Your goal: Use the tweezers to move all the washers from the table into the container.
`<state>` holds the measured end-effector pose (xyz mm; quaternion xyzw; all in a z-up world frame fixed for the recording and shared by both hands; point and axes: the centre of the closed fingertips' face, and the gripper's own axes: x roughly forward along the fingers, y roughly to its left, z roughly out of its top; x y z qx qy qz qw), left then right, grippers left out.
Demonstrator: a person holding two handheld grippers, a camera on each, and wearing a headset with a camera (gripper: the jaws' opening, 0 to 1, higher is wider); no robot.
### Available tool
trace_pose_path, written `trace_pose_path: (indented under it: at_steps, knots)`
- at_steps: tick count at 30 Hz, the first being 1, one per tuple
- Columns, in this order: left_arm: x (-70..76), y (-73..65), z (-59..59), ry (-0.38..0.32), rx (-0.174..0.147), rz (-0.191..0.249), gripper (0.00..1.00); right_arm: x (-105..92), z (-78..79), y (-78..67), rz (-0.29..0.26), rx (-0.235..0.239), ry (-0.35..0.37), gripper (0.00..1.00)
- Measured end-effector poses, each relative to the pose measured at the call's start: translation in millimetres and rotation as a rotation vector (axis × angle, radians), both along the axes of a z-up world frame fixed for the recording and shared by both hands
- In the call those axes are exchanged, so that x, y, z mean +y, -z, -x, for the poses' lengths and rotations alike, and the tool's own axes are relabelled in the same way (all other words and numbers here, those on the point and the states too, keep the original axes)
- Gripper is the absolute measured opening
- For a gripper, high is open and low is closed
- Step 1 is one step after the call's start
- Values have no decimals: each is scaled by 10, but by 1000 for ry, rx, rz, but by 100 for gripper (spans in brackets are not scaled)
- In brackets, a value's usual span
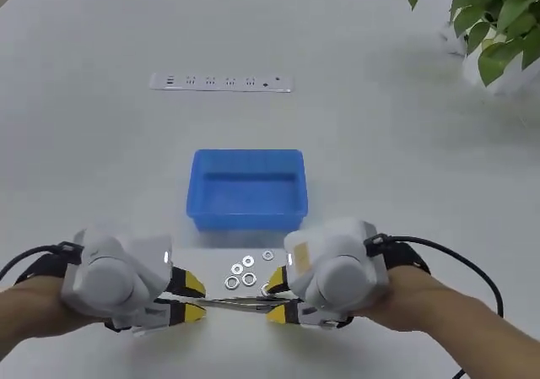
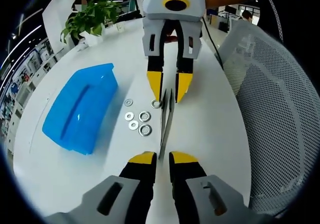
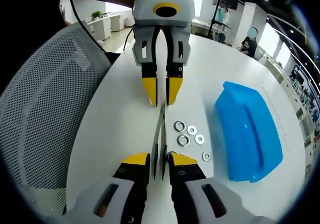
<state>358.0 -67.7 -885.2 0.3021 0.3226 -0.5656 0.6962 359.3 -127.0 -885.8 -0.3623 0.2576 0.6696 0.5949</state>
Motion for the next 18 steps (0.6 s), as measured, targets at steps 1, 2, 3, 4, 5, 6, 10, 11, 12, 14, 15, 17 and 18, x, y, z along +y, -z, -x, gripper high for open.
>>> trace_pose_path:
  at_steps: [1, 2, 3, 4, 5, 6, 10, 11, 12, 14, 15, 17, 18]
  knots:
    - [0, 3, -1, 1, 0, 0, 14, 2, 4, 11, 4, 2, -2, 17]
    - [-1, 10, -1, 5, 0, -2, 13, 1, 10, 24, 11, -1, -7, 16]
    - [-1, 22, -5, 8, 0, -2, 12, 2, 12, 29, 13, -2, -8, 16]
    - [-5, 26, -6, 11, 0, -3, 11, 3, 11, 33, 13, -4, -9, 16]
    - [-6, 27, -5, 12, 0, -4, 10, 4, 8, 39, 14, -5, -7, 15]
    - [-17, 22, -5, 11, 3, 3, 10, 3, 6, 44, 16, -7, -5, 15]
    - [-23, 24, -12, 9, 2, 10, 6, 11, 2, 41, 12, -12, -3, 13]
    - [-25, 22, -13, 12, -1, 11, 6, 10, -1, 42, 13, -14, -1, 13]
    - [-25, 22, -9, 13, -2, 10, 6, 10, -2, 44, 13, -14, -2, 12]
    - [-25, 21, -2, 17, -1, 10, 6, 6, -5, 45, 16, -16, -4, 12]
    - [-25, 20, -1, 20, -3, 9, 6, 5, -6, 44, 18, -18, -4, 12]
    - [-27, 14, 8, 24, -2, 7, 6, 2, -8, 43, 20, -20, -5, 12]
    - [-29, 7, 13, 28, -4, 6, 6, -1, -5, 45, 23, -20, -6, 12]
